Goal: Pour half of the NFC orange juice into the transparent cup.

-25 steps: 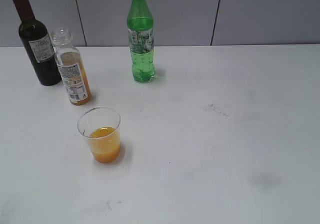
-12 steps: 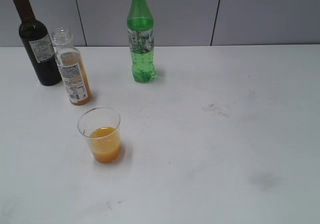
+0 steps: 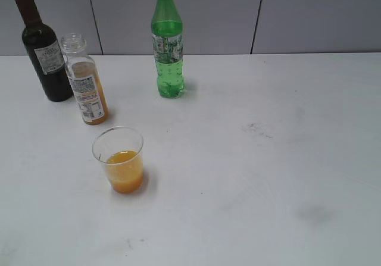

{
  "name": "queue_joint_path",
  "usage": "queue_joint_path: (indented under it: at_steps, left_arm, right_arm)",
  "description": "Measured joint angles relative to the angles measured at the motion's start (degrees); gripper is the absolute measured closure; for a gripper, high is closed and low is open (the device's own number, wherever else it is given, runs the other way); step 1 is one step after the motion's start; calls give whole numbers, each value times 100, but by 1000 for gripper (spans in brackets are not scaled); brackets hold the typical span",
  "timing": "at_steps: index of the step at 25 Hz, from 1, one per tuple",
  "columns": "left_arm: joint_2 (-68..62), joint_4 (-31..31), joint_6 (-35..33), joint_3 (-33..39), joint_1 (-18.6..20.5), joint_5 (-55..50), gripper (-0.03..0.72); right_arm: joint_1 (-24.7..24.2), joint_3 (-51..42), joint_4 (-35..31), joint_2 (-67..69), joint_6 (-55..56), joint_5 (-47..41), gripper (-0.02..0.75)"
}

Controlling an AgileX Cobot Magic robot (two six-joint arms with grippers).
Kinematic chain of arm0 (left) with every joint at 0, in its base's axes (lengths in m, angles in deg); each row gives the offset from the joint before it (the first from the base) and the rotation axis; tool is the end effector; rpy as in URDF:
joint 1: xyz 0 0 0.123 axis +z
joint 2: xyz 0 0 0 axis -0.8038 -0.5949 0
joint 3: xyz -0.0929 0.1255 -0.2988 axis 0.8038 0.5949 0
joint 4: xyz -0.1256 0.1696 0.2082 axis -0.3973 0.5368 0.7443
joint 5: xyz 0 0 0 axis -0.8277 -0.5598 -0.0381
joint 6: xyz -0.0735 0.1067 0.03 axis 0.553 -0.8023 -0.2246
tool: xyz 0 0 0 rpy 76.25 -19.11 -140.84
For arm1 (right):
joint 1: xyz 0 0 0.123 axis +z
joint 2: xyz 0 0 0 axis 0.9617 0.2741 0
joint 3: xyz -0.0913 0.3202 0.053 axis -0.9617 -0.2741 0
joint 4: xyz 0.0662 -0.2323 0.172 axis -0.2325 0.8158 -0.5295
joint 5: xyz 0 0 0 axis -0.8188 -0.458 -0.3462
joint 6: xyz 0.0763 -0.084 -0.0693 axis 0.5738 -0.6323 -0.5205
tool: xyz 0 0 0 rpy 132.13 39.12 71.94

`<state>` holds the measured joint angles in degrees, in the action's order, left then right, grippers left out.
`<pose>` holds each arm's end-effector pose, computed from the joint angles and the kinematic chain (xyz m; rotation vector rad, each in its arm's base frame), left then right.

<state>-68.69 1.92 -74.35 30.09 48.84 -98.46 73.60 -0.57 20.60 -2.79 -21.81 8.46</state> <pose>0.0174 -0.0043 0.2697 0.2005 2.0878 -0.0120 0.0196 0.0068 0.2840 -0.0530 2.0122 0.0296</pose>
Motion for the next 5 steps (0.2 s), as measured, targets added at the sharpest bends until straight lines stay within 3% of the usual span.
queue_joint_path:
  at_steps: [5]
  left_arm:
    - [0,-5,0,0,0,0,124]
  right_arm:
    - [0,0,0,0,0,0,165]
